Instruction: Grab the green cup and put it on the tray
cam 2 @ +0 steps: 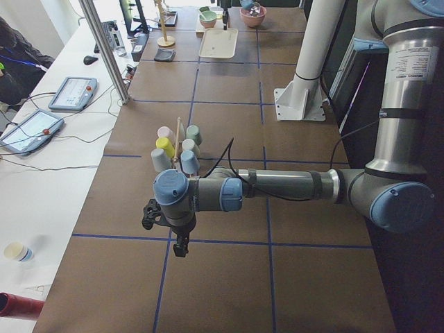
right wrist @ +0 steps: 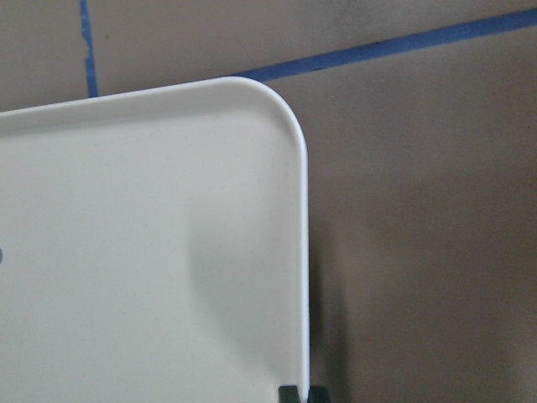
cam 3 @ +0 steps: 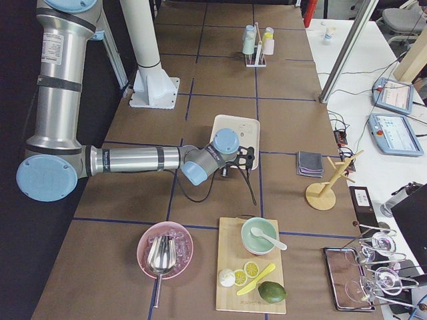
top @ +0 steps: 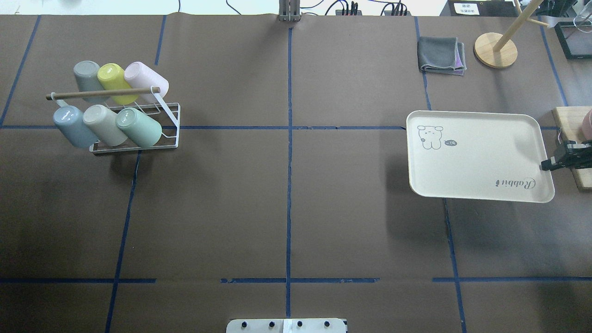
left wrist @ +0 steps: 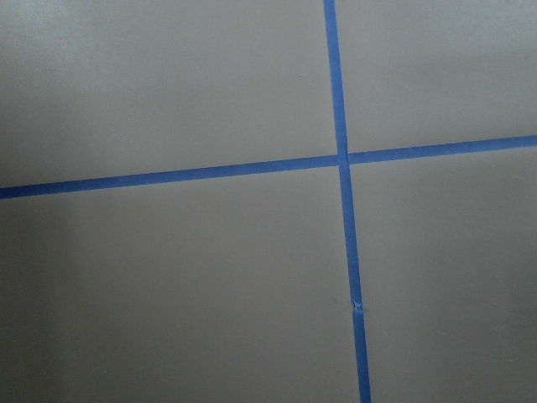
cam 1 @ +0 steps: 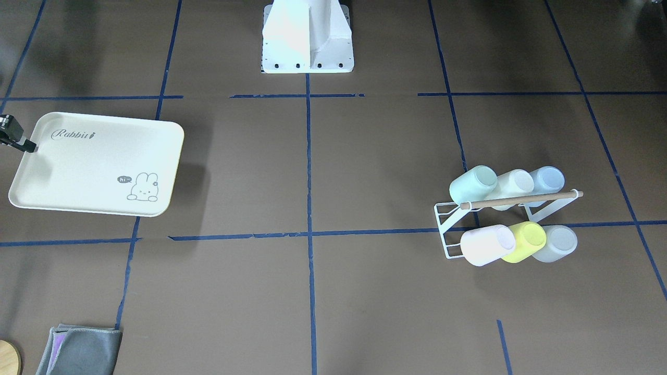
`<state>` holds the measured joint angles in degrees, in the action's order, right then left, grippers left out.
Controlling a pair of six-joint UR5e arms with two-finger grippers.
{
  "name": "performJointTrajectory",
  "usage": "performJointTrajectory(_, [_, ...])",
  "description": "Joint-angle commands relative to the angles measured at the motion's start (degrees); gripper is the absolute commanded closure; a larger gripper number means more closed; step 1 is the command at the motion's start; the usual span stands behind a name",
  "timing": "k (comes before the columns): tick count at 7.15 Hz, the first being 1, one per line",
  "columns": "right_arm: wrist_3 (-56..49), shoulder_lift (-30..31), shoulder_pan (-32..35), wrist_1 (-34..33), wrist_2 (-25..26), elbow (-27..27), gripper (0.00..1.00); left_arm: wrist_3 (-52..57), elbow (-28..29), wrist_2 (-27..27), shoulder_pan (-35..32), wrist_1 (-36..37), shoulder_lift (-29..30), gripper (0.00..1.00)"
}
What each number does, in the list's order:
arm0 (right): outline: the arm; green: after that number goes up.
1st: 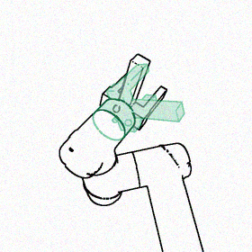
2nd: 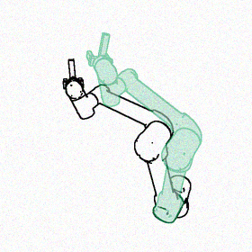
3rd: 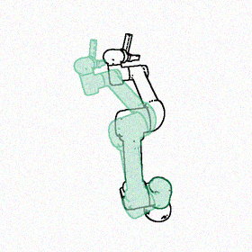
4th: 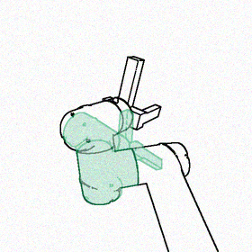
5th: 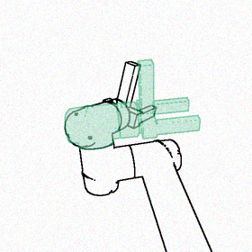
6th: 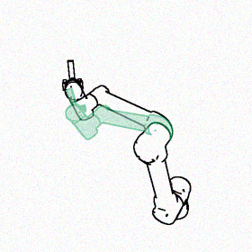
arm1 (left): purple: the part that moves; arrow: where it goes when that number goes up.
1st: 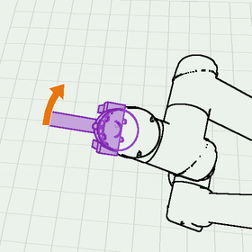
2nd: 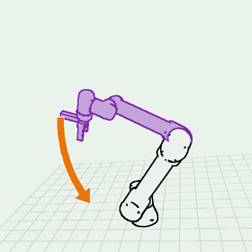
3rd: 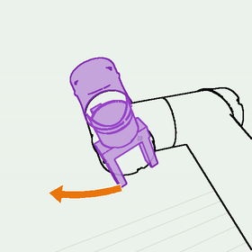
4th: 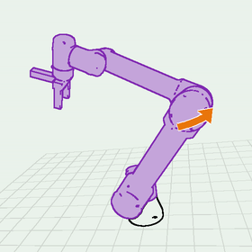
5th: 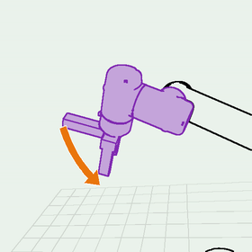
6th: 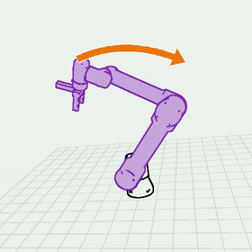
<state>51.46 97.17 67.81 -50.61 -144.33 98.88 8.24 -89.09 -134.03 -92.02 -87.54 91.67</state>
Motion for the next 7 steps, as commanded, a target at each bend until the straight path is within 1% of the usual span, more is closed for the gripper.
performJointTrajectory(1, [8.78,-6.53,-3.01,0.25,-0.25,0.43,1.00,-0.07,-0.03,0.00,0.09,0.00,0.00,0.00])
performJointTrajectory(2, [13.79,-9.95,-7.21,0.25,1.40,0.52,1.00,-0.16,-0.12,0.00,0.00,0.00,0.00,0.00])
performJointTrajectory(3, [20.45,-13.99,-10.56,0.25,4.37,0.70,1.00,-0.24,-0.30,0.00,0.09,0.00,0.00,0.00])
performJointTrajectory(4, [27.48,-18.64,-14.85,0.25,8.58,0.70,1.00,-0.33,-0.30,-0.09,0.09,0.00,0.00,0.00])
performJointTrajectory(5, [32.16,-21.39,-20.20,0.25,14.80,0.79,1.00,-0.42,-0.30,-0.09,0.00,0.00,0.00,0.00])
performJointTrajectory(6, [36.04,-24.28,-24.96,0.08,19.56,0.70,1.00,-0.42,-0.21,0.00,0.09,0.00,0.00,0.00])
performJointTrajectory(7, [38.77,-25.79,-30.40,0.08,26.57,0.61,1.00,-0.42,-0.21,0.00,0.09,0.00,0.00,0.00])
